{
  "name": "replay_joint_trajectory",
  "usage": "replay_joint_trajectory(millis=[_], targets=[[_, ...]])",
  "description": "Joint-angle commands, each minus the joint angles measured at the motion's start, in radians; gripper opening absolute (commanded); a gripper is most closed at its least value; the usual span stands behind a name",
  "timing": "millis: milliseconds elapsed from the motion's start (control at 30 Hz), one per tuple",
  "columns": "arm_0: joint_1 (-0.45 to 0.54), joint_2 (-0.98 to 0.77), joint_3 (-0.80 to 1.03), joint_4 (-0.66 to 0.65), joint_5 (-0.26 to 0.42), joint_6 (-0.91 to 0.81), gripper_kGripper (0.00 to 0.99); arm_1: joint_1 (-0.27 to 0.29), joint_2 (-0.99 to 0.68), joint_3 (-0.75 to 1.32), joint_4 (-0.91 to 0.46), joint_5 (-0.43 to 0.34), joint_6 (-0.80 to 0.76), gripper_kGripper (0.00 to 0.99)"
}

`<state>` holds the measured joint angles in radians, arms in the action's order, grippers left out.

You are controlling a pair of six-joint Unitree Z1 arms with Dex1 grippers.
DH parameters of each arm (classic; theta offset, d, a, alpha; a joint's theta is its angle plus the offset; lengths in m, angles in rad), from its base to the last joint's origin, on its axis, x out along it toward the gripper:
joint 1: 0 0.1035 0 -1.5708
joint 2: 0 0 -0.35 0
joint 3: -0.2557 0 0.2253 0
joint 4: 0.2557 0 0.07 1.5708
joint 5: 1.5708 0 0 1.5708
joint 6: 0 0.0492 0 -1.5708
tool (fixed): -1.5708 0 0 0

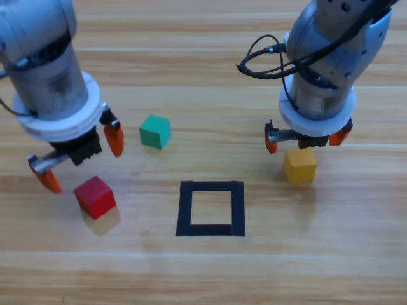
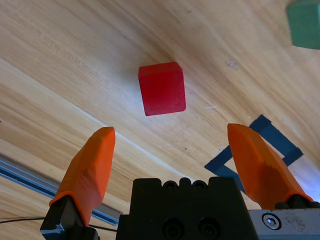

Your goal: Stack the blocks in the rectangular block: red at the bottom, yellow in the middle, green on top

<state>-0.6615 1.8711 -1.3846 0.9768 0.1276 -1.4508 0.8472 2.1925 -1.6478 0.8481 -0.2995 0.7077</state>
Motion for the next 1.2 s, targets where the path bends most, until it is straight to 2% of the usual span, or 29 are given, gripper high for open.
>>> replay_joint_trajectory(millis=[33, 267, 400, 500, 533, 633, 667, 900, 1200], targets=[[0.042, 0.066, 0.065, -0.067, -0.052, -0.03, 0.962, -0.059, 0.095, -0.004, 0.019, 0.023, -0.027, 0.988], [0.043, 0.077, 0.096, -0.099, -0.059, -0.068, 0.96, -0.071, 0.133, -0.014, 0.017, 0.046, -0.04, 0.976], [0.043, 0.092, 0.105, -0.109, -0.037, -0.094, 0.96, -0.074, 0.148, -0.014, 0.014, 0.062, -0.042, 0.879], [0.043, 0.097, 0.118, -0.121, -0.028, -0.102, 0.946, -0.077, 0.15, -0.004, 0.003, 0.086, -0.053, 0.727], [0.043, 0.102, 0.119, -0.122, -0.026, -0.105, 0.945, -0.079, 0.15, -0.001, 0.0, 0.097, -0.056, 0.646], [0.043, 0.125, 0.116, -0.136, -0.025, -0.1, 0.946, -0.08, 0.142, 0.019, -0.014, 0.106, -0.063, 0.186], [0.043, 0.132, 0.114, -0.139, -0.025, -0.1, 0.946, -0.08, 0.138, 0.022, -0.014, 0.106, -0.068, 0.158], [0.045, 0.161, 0.102, -0.148, -0.02, -0.095, 0.951, -0.074, 0.058, 0.074, -0.014, 0.105, -0.067, 0.155], [0.056, 0.175, 0.102, -0.164, -0.013, -0.089, 0.931, -0.013, -0.048, 0.109, -0.011, 0.126, -0.077, 0.156]])
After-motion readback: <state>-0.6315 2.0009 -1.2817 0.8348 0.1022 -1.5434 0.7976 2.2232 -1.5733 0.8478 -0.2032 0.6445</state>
